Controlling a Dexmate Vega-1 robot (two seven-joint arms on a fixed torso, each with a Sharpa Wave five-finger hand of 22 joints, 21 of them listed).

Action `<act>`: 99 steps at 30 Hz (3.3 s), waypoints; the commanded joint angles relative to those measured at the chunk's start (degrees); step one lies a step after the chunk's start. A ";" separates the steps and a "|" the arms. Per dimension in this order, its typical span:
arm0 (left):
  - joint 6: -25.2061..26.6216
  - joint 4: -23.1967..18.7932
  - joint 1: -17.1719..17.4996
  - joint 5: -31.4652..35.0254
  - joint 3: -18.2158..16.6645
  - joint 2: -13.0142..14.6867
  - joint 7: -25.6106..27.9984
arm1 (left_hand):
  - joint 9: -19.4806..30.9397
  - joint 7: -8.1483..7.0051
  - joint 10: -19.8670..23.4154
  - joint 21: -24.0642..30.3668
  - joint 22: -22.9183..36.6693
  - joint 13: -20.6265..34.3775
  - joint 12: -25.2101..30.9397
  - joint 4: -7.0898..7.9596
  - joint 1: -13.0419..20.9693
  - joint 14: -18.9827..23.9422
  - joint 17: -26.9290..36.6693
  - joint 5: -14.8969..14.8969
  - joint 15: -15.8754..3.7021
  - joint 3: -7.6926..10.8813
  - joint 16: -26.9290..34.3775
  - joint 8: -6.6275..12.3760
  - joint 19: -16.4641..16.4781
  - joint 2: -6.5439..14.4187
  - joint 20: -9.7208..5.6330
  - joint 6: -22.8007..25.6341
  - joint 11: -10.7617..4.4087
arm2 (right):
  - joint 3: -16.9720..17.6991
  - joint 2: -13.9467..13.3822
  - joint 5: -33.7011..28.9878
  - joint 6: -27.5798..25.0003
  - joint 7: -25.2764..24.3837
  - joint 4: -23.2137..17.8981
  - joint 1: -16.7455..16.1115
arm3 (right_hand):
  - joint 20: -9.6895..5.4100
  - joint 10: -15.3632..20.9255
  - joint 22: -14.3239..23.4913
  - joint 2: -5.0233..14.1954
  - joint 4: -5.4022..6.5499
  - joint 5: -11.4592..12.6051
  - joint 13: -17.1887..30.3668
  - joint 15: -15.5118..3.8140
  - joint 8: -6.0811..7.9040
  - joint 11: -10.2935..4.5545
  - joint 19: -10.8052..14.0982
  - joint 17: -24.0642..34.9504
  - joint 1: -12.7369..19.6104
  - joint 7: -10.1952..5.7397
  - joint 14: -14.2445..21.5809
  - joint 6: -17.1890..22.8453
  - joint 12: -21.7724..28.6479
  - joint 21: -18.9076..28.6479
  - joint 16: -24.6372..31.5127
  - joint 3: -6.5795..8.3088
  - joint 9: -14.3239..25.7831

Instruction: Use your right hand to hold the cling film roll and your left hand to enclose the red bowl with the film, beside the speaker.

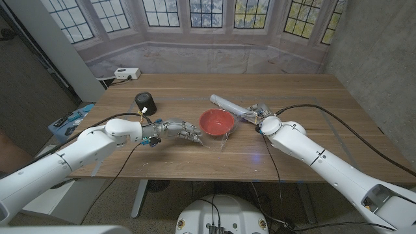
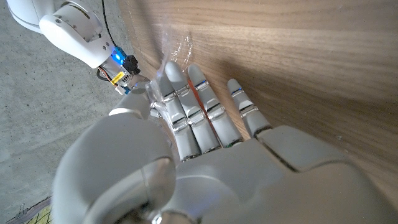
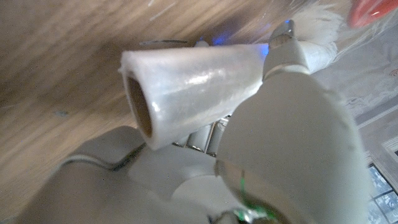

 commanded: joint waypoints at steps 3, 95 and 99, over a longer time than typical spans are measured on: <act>0.66 -0.67 0.46 0.51 0.21 0.68 0.30 | -0.01 1.82 -0.21 0.30 0.17 -0.04 -0.30 0.02 8.84 0.00 0.26 -0.24 0.26 0.52 -0.05 -0.29 -0.35 8.98 0.03 -0.08 0.04 | 0.20 0.29 -0.61 0.51 -0.87 0.51 -0.50 | -4.86 1.42 -0.02 11.77 -0.04 -0.21 0.20 -4.64 0.44 -0.98 -0.37 0.22 12.01 -2.51 0.53 2.93 0.05 -0.04 -0.20 -0.03 0.07; -5.61 4.87 5.84 4.59 -1.18 0.33 7.57 | -6.90 -0.78 -40.78 -1.49 -0.41 -15.03 -23.17 -2.91 4.13 -34.71 -9.89 -1.13 13.66 -5.09 -6.78 -14.10 -6.51 5.27 1.10 -29.21 13.17 | -0.60 1.53 -5.23 -0.12 -2.17 -1.14 1.09 | -4.27 1.01 -0.18 11.69 0.15 -0.44 -0.09 -4.56 -0.03 -1.22 -1.35 0.64 12.03 -2.59 -0.28 2.42 -0.75 0.99 -0.97 -0.14 0.27; -5.46 4.99 5.52 4.95 -1.00 0.14 7.62 | -6.97 -1.01 -40.82 -1.53 -0.43 -15.25 -23.08 -3.02 4.26 -34.62 -10.02 -1.11 13.65 -5.20 -6.66 -14.04 -6.51 5.34 1.11 -29.23 13.01 | -0.56 1.63 -5.23 0.11 -1.98 -0.83 1.18 | -4.16 0.99 -0.19 11.69 0.16 -0.44 -0.13 -4.56 -0.06 -1.19 -1.41 0.65 12.00 -2.69 -0.33 2.35 -0.81 1.02 -1.02 -0.14 0.27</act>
